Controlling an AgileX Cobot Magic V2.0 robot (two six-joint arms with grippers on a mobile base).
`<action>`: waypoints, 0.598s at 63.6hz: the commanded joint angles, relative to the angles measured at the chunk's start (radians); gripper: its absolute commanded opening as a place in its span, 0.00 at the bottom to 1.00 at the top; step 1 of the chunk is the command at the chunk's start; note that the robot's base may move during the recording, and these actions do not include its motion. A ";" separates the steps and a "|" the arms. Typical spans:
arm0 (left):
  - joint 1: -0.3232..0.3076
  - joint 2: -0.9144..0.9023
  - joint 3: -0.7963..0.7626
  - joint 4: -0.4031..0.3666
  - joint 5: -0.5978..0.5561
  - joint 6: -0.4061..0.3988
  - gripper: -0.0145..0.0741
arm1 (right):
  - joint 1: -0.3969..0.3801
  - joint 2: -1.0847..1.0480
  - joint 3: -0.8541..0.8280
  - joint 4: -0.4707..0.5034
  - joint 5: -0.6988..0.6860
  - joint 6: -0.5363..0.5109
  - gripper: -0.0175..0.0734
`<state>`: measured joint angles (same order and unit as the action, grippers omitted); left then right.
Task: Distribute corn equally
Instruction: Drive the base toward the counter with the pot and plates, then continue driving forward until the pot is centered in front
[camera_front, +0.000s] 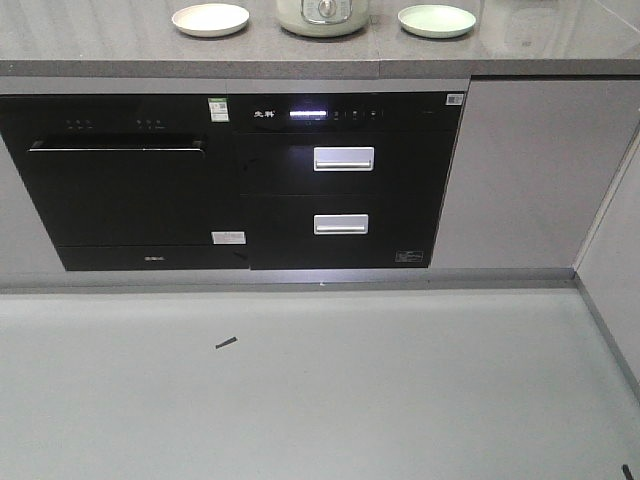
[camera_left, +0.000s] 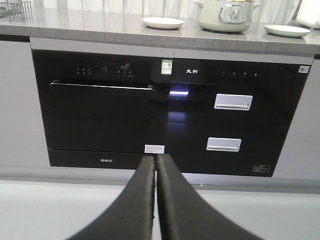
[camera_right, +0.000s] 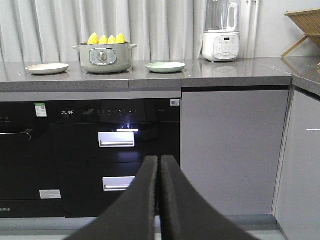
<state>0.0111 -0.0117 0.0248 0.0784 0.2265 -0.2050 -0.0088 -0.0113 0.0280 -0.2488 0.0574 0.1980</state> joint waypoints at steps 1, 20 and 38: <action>-0.006 -0.013 -0.023 0.000 -0.070 -0.003 0.16 | -0.001 -0.008 0.018 -0.010 -0.072 -0.005 0.19; -0.006 -0.013 -0.023 0.000 -0.070 -0.003 0.16 | -0.001 -0.008 0.018 -0.010 -0.072 -0.005 0.19; -0.006 -0.013 -0.023 0.000 -0.070 -0.003 0.16 | -0.001 -0.008 0.018 -0.010 -0.072 -0.005 0.19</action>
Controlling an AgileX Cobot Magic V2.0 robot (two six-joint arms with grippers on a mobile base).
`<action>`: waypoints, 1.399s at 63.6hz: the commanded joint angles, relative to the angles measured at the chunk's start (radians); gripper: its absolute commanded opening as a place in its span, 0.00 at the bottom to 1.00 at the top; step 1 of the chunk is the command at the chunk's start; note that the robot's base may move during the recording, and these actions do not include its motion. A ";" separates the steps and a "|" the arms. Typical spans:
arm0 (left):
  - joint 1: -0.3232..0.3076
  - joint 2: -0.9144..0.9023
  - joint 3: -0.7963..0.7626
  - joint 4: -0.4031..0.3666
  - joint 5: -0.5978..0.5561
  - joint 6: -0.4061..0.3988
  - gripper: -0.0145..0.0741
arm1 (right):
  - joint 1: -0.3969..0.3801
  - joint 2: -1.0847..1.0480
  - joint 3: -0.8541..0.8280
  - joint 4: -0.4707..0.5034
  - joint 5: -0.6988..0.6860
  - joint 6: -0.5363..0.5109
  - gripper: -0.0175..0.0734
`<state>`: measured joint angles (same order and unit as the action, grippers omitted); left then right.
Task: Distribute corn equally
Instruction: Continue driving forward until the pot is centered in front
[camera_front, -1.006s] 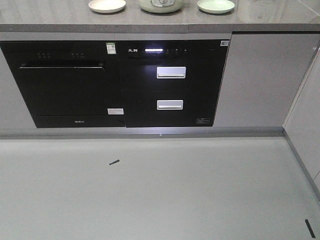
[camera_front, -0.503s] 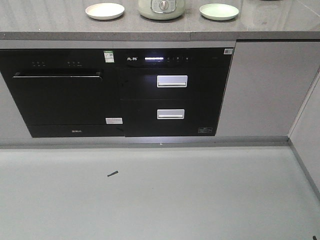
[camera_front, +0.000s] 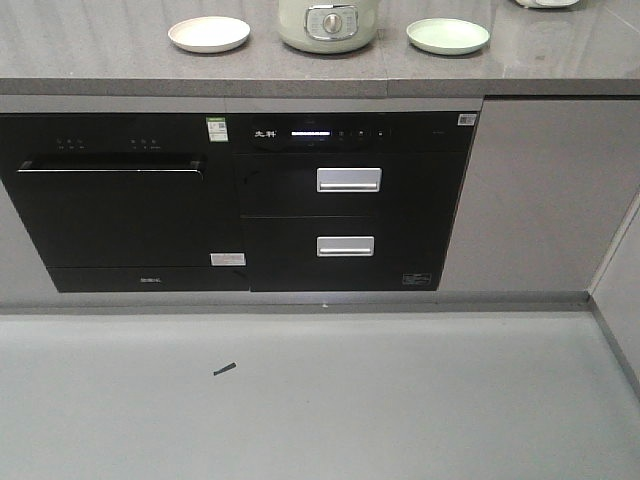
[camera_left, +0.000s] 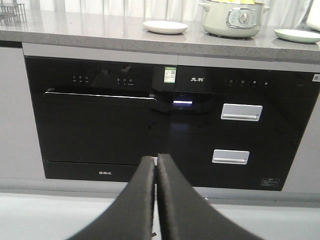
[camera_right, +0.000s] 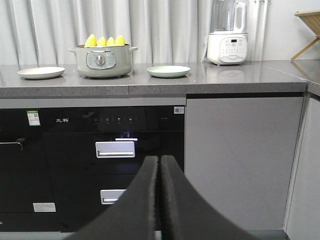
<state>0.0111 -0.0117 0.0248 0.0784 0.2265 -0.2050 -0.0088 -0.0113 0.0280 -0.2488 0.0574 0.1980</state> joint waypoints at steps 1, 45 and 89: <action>-0.006 -0.013 -0.023 0.000 -0.070 -0.003 0.16 | -0.001 -0.008 0.018 -0.010 -0.072 -0.005 0.19; -0.006 -0.013 -0.023 0.000 -0.070 -0.003 0.16 | -0.001 -0.008 0.018 -0.010 -0.072 -0.005 0.19; -0.006 -0.013 -0.023 0.000 -0.070 -0.003 0.16 | -0.001 -0.008 0.018 -0.010 -0.072 -0.005 0.19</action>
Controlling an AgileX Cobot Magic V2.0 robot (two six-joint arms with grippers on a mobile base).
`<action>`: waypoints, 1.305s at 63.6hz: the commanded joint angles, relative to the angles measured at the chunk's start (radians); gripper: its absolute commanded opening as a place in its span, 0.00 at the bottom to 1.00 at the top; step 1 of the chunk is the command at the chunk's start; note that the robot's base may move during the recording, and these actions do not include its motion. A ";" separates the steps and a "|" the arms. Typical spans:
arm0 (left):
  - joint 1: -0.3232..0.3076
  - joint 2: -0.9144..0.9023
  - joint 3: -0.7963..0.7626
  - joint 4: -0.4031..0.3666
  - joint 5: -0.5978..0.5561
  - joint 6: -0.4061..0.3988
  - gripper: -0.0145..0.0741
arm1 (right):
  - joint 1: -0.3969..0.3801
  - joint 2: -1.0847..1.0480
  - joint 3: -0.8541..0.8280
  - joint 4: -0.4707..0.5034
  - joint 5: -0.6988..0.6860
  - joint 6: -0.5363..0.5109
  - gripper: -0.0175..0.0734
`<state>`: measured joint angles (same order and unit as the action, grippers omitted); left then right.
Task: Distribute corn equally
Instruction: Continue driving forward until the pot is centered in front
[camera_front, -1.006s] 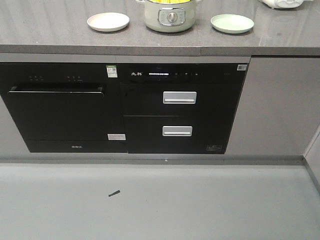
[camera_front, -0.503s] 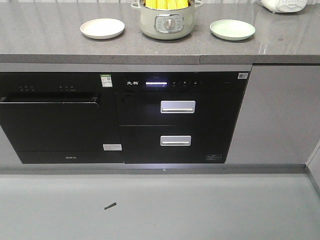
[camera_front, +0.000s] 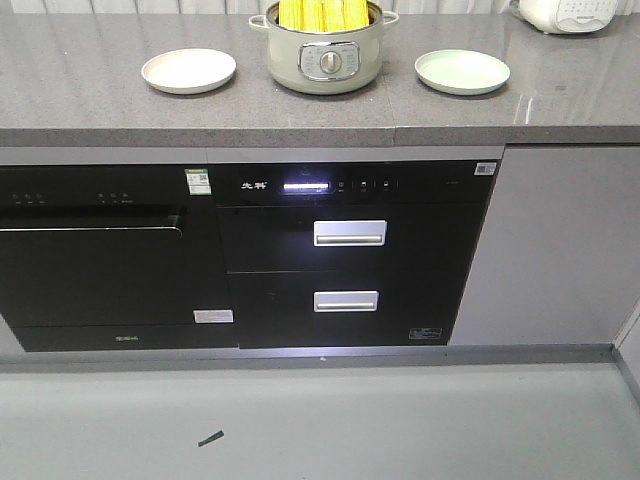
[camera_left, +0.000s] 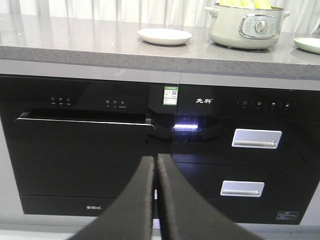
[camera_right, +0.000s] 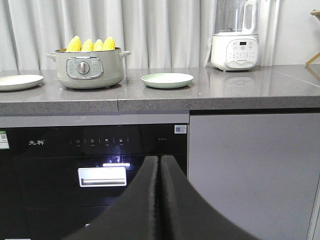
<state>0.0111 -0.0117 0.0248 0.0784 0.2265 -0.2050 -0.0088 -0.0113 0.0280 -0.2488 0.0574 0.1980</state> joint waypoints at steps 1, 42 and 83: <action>-0.006 -0.013 -0.023 0.000 -0.070 -0.003 0.16 | -0.001 -0.008 0.018 -0.010 -0.072 -0.005 0.19; -0.006 -0.013 -0.023 0.000 -0.070 -0.003 0.16 | -0.001 -0.008 0.018 -0.010 -0.072 -0.005 0.19; -0.006 -0.013 -0.023 0.000 -0.070 -0.003 0.16 | -0.001 -0.008 0.018 -0.010 -0.072 -0.005 0.19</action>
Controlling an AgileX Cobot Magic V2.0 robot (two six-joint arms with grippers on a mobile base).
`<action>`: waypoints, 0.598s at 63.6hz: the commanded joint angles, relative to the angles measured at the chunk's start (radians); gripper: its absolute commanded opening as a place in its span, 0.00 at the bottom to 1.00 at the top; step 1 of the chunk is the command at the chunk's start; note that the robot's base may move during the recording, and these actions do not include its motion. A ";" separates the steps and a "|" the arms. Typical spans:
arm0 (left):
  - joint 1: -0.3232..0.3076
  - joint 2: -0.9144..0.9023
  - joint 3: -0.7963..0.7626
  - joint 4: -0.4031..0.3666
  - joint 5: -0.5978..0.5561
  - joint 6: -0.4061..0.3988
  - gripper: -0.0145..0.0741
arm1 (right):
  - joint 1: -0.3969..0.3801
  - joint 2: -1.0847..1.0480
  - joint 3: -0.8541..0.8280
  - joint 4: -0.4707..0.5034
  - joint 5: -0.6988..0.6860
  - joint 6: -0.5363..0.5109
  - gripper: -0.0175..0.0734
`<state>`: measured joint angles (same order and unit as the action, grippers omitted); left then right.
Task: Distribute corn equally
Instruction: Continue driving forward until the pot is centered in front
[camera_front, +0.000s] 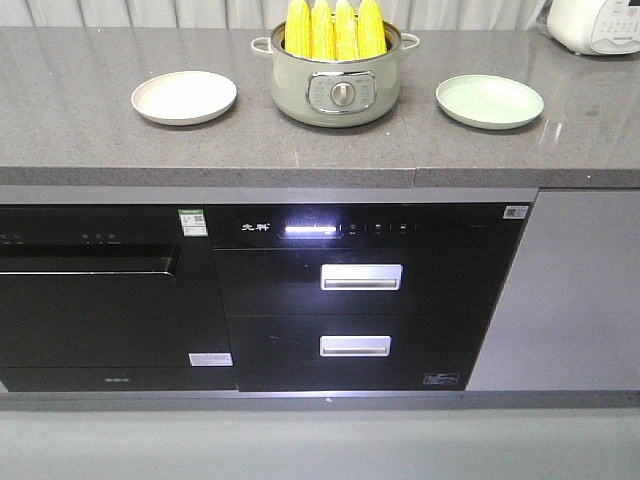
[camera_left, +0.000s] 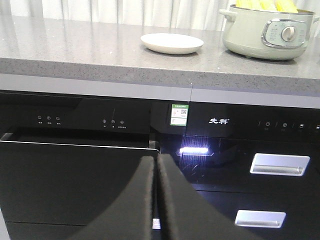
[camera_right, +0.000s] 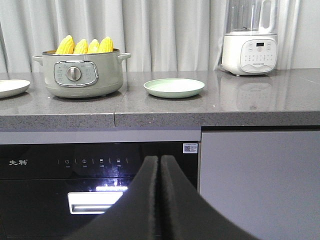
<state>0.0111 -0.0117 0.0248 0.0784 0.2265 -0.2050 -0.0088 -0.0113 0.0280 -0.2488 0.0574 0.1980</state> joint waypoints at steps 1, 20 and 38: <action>-0.006 -0.013 -0.023 0.000 -0.070 -0.003 0.16 | -0.001 -0.008 0.018 -0.010 -0.072 -0.005 0.19; -0.006 -0.013 -0.023 0.000 -0.070 -0.003 0.16 | -0.001 -0.008 0.018 -0.010 -0.072 -0.005 0.19; -0.006 -0.013 -0.023 0.000 -0.070 -0.003 0.16 | -0.001 -0.008 0.018 -0.010 -0.072 -0.005 0.19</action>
<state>0.0111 -0.0117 0.0248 0.0784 0.2265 -0.2050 -0.0088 -0.0113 0.0280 -0.2488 0.0574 0.1980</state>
